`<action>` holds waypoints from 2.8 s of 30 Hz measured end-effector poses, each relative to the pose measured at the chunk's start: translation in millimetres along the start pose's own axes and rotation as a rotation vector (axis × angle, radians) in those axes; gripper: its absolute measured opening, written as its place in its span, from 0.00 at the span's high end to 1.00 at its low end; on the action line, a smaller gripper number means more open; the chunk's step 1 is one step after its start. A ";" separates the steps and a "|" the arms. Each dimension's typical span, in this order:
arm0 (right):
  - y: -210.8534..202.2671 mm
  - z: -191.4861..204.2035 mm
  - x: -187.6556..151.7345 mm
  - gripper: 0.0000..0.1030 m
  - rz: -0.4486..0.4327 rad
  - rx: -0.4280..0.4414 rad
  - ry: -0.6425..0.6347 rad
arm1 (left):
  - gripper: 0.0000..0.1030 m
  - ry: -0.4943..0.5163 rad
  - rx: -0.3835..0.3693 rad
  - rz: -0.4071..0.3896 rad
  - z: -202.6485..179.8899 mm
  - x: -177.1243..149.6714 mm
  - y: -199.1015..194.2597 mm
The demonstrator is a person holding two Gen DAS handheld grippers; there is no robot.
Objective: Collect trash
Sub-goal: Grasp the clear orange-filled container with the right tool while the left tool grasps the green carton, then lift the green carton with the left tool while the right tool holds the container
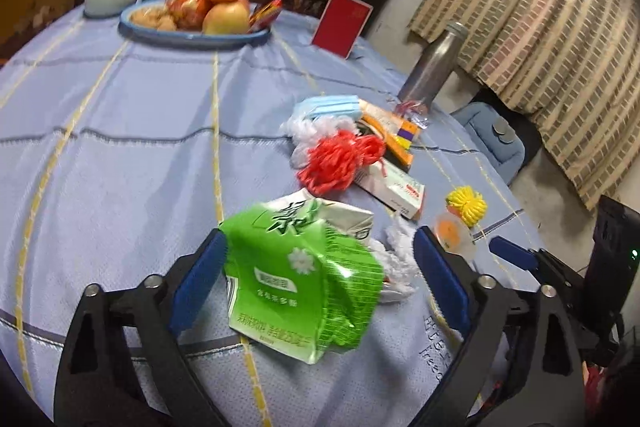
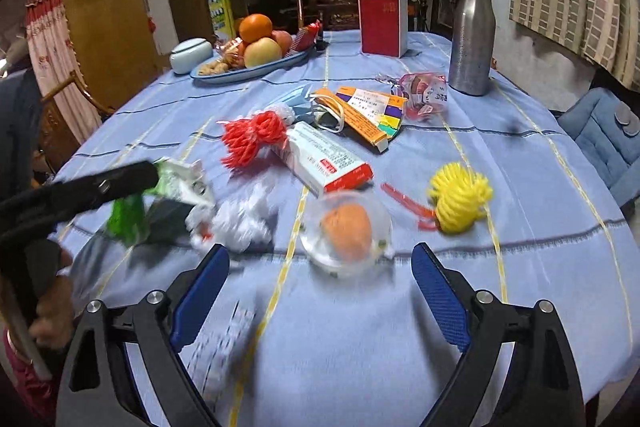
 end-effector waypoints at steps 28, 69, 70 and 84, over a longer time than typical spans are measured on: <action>-8.3 -48.8 -40.5 0.47 -0.001 0.010 0.108 | 0.07 -0.018 0.002 0.151 3.0 -11.3 24.7; -77.9 -68.2 -49.2 0.47 -0.167 0.041 0.161 | 0.11 0.144 -0.008 -0.048 -35.4 -12.9 -34.4; -78.7 -69.3 -50.2 0.47 -0.166 0.044 0.163 | 0.07 0.154 0.010 -0.038 -32.1 -15.3 -34.6; -72.7 -68.9 -58.7 0.47 -0.147 0.065 0.174 | 0.21 0.281 0.062 0.135 -11.0 -35.1 -6.1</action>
Point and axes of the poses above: each gripper's, at about its wrist camera, not at the fingertips, and y roughly the way its jaws point, z to its left, x to its top, the point moved 5 cm from there along y, roughly the way its jaws point, and after that the axes turned 4 degrees about z, right-handed, at the moved point
